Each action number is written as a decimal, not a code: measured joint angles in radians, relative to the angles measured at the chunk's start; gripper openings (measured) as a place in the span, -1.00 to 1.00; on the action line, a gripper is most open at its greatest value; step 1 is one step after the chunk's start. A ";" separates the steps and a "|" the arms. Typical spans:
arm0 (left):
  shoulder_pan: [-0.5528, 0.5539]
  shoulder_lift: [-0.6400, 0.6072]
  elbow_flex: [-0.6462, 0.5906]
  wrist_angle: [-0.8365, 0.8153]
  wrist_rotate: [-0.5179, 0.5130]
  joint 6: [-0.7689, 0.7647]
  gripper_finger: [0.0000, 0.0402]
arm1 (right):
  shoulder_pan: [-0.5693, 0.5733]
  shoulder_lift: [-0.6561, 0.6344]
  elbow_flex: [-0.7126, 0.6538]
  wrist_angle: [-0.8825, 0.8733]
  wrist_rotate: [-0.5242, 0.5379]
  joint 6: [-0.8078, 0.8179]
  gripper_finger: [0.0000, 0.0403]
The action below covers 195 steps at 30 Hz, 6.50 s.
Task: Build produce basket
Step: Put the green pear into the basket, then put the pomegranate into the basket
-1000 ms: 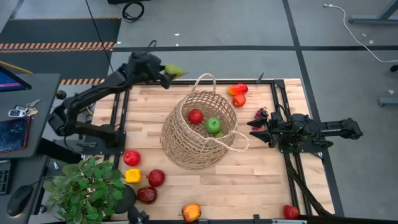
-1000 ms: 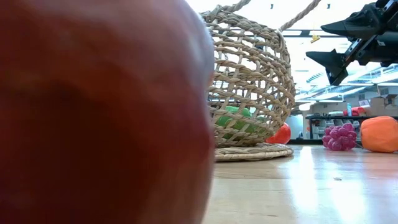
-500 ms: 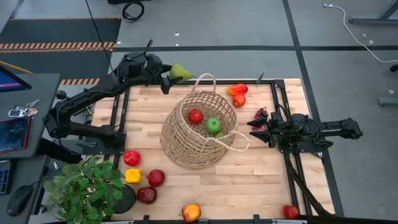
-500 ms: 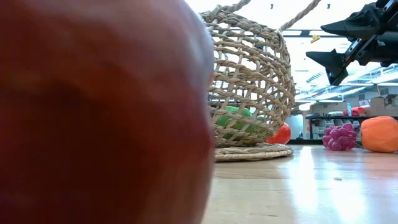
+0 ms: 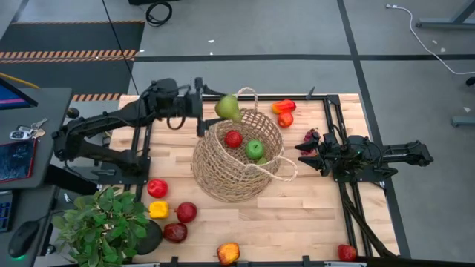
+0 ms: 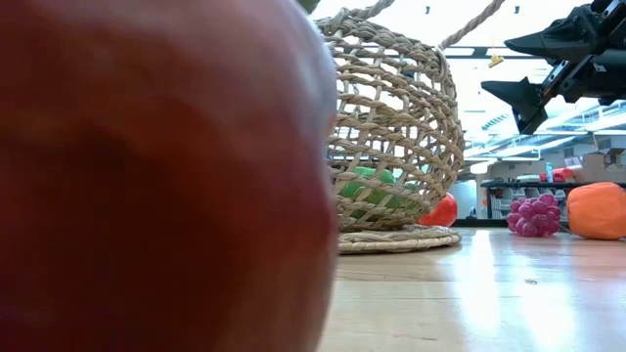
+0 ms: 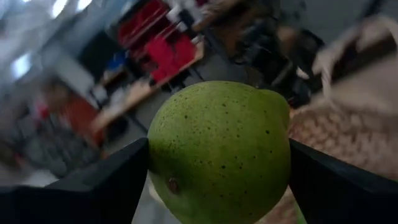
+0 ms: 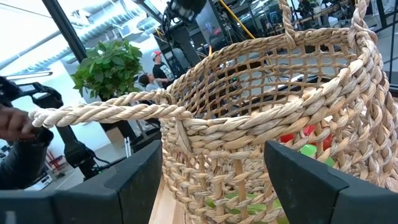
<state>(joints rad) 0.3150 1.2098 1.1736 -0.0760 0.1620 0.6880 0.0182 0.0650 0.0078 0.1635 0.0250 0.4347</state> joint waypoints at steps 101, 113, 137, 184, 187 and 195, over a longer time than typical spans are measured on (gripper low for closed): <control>-0.223 0.486 0.002 0.147 -0.574 0.420 0.76 | 0.000 0.000 0.000 0.000 0.000 0.000 0.41; -0.240 0.486 0.001 0.154 -0.569 0.423 0.76 | 0.000 0.000 0.000 0.000 0.000 0.000 0.41; -0.231 0.366 -0.003 0.314 -0.731 0.279 0.97 | 0.000 0.000 0.000 0.000 0.000 0.000 0.41; -0.186 -0.059 -0.003 -0.477 0.128 -0.741 0.97 | 0.000 0.000 0.000 0.000 0.000 0.000 0.41; -0.250 -0.033 -0.004 -0.473 0.137 -0.755 0.97 | 0.000 0.000 0.000 0.000 0.000 0.000 0.41; -0.412 0.065 -0.004 -0.477 0.138 -0.675 0.97 | 0.000 0.000 0.000 0.001 0.000 0.000 0.41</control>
<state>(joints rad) -0.0974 1.2744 1.1698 -0.5528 0.2997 0.0132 0.0181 0.0650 0.0078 0.1645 0.0250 0.4347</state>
